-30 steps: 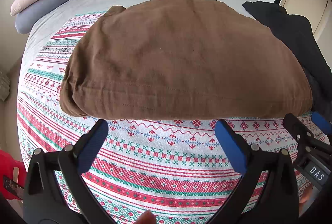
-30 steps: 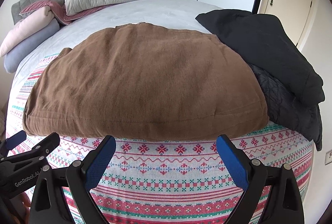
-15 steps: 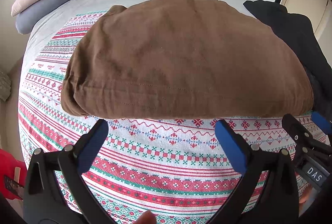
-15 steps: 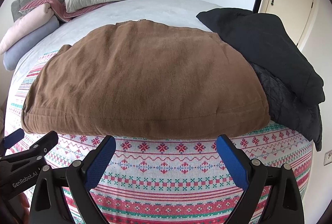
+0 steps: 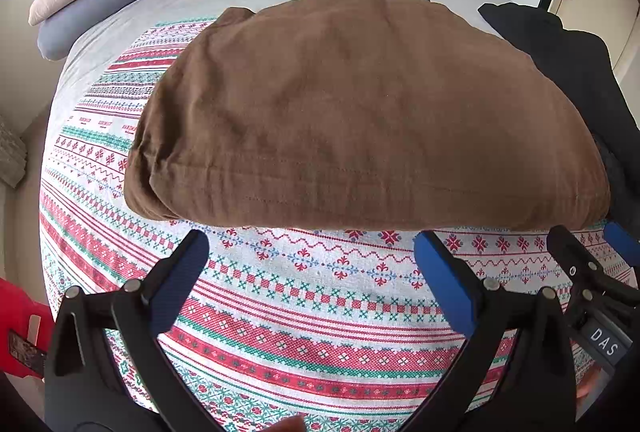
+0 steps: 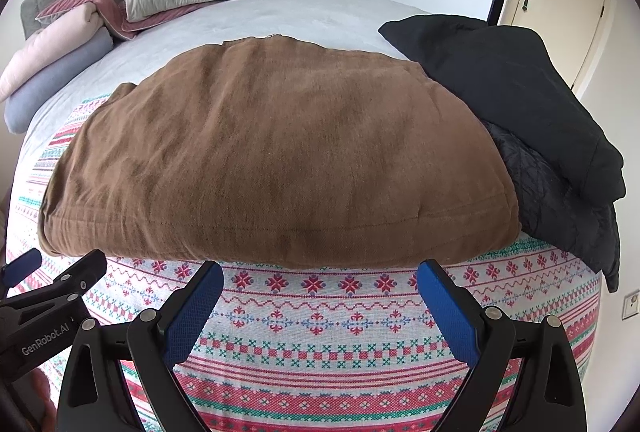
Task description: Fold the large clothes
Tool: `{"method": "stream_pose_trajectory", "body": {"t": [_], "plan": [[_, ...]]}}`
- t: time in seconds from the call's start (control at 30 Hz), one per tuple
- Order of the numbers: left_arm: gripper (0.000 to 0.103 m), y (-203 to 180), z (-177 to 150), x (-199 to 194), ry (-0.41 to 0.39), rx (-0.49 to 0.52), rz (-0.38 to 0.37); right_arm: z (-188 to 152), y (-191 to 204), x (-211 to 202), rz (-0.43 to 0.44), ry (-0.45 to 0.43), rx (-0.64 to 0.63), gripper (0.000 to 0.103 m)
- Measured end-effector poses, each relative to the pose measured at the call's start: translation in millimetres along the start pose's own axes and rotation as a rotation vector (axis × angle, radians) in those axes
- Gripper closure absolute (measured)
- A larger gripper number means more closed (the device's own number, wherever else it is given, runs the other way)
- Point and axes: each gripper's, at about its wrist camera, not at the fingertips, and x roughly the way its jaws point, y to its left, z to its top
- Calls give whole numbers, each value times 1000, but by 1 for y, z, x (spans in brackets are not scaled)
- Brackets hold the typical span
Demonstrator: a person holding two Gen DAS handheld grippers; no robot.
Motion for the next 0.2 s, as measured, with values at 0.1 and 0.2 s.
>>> {"method": "stream_pose_trajectory", "body": {"t": [0.1, 0.2], "plan": [[1, -2, -1, -1, 0, 6, -9, 0, 1, 0, -1, -1, -2, 5], [1, -5, -1, -4, 1, 15, -18, 1, 2, -1, 3, -3, -2, 5]]}}
